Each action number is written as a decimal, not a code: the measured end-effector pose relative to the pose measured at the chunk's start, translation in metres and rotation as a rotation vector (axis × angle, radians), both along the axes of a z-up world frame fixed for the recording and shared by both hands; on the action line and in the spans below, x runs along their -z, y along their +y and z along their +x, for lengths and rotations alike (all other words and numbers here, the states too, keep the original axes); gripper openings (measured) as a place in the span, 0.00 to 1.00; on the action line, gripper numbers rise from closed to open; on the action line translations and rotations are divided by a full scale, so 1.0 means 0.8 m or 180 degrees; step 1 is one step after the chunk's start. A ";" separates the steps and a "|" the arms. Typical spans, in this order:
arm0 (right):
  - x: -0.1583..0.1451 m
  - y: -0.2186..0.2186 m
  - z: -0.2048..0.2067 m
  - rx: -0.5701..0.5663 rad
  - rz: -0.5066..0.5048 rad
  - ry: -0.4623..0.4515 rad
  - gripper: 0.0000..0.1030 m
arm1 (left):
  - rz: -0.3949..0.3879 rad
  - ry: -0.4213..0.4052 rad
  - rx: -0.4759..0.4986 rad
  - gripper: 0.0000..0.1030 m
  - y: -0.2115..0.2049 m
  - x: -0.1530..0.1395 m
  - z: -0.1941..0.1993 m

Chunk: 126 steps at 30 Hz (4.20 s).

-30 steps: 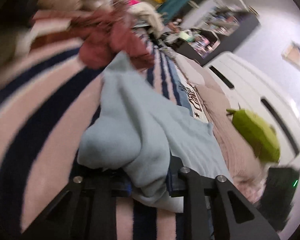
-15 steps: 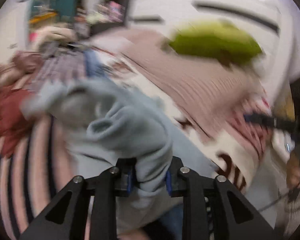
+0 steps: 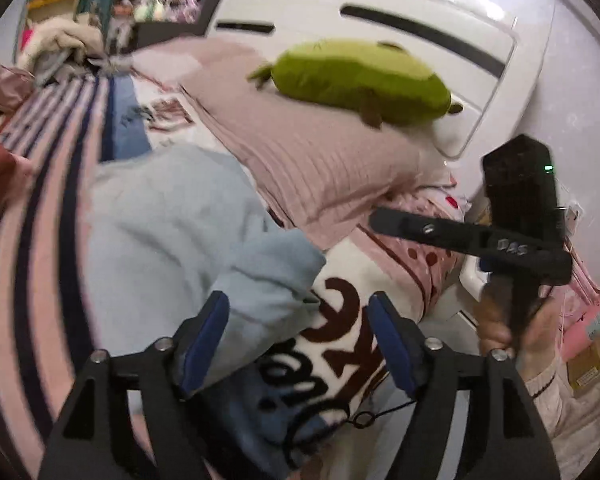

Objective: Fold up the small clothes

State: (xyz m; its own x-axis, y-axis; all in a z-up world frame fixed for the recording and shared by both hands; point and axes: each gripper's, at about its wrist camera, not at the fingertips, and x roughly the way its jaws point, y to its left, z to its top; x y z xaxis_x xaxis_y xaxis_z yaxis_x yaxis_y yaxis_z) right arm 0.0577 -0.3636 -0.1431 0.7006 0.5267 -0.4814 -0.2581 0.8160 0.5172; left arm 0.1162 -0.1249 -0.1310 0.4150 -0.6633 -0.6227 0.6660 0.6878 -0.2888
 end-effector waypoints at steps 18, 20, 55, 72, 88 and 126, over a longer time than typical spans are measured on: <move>0.076 0.073 0.015 -0.0057 -0.0652 0.0697 0.13 | -0.0163 0.0321 -0.0740 0.80 0.100 0.052 0.042; 0.073 0.073 0.009 -0.0087 -0.0705 0.0715 0.14 | -0.0298 0.0498 -0.0686 0.80 0.094 0.069 0.060; 0.087 0.138 0.101 -0.0597 -0.0045 0.1080 0.80 | -0.0401 0.0582 -0.0438 0.76 0.196 0.066 -0.034; 0.083 0.161 0.140 -0.1134 0.0626 0.1158 0.21 | -0.0660 0.0949 -0.0544 0.20 0.179 0.076 0.096; -0.121 0.366 0.141 -0.1951 0.0437 0.0069 0.21 | -0.0468 -0.0266 -0.1145 0.19 0.350 -0.144 0.022; -0.120 0.742 0.194 -0.2350 -0.0432 0.0389 0.23 | -0.0548 0.0354 -0.2487 0.25 0.704 -0.106 0.019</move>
State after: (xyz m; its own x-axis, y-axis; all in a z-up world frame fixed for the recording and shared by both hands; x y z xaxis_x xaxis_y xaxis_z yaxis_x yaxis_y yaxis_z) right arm 0.2132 0.2304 -0.0471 0.1267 0.7687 -0.6270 -0.7092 0.5121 0.4846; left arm 0.1310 0.4383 -0.0461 0.7402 -0.2975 -0.6030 -0.0276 0.8826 -0.4694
